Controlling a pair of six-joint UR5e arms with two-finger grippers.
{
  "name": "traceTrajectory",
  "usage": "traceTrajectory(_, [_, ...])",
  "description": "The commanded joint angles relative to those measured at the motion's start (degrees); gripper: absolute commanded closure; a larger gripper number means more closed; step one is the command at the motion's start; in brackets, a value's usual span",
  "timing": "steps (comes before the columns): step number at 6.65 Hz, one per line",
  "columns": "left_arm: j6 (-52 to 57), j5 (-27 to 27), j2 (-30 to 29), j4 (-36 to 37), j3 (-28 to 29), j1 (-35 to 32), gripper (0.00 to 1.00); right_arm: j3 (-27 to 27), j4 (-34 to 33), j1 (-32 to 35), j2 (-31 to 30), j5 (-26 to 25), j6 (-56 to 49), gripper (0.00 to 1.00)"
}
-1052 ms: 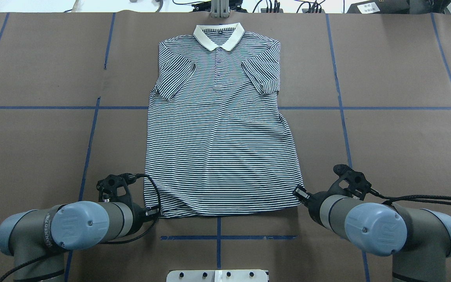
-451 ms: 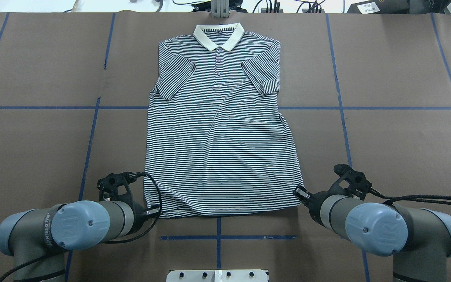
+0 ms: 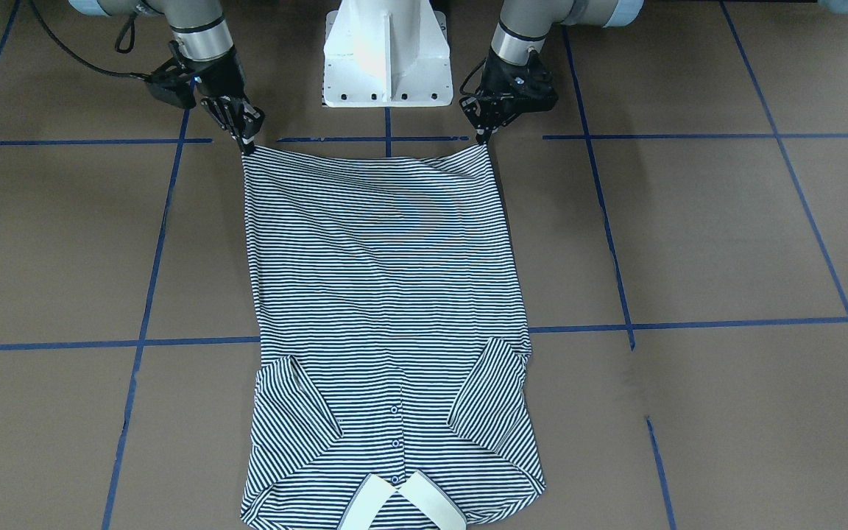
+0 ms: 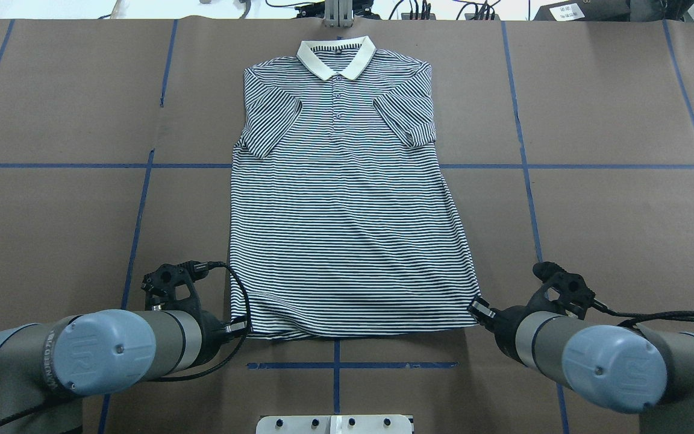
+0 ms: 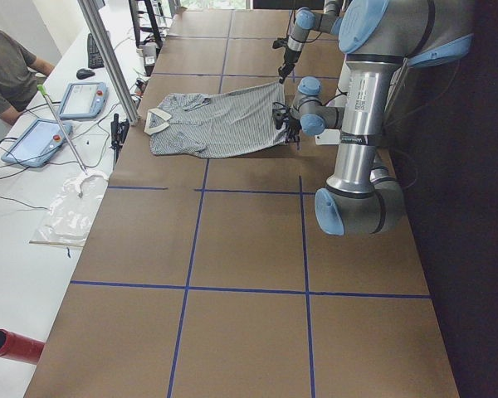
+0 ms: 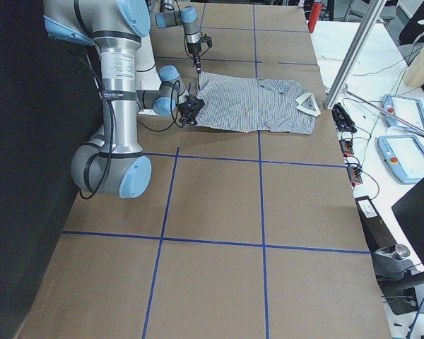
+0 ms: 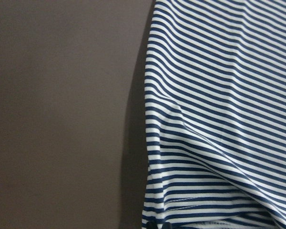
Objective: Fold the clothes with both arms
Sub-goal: 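Grasp both hem corners with the left and right grippers, then lift the hem with both grippers and fold it up toward the collar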
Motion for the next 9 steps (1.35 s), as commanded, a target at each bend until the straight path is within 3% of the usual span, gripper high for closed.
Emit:
traceTrajectory(1, [-3.13,-0.41,1.15,0.71,-3.51,1.65,1.0,5.09,0.0,-3.04,-4.45,-0.06,1.48,1.0])
traceTrajectory(4, [-4.19,-2.35,1.33,0.71,-8.42,1.57,1.0,11.58,-7.9,-2.45,-4.02,-0.23,3.07,1.0])
traceTrajectory(5, [-3.06,-2.0,0.54,0.71,-7.31,-0.17,1.0,10.9,-7.91,0.43,-3.06,-0.15,2.2,1.0])
traceTrajectory(7, [6.13,-2.61,-6.03,1.06,-0.75,-13.06,1.0,2.86,-12.7,10.87,11.89,0.9,-6.19,1.0])
traceTrajectory(8, [9.92,-2.61,-10.41,0.89,5.73,-17.29,1.0,-5.11,-14.75,17.71,20.33,6.13,-10.42,1.0])
traceTrajectory(9, [13.18,-2.53,-14.02,0.02,12.41,-20.98,1.0,-12.58,-13.98,23.52,24.85,9.66,-14.38,1.0])
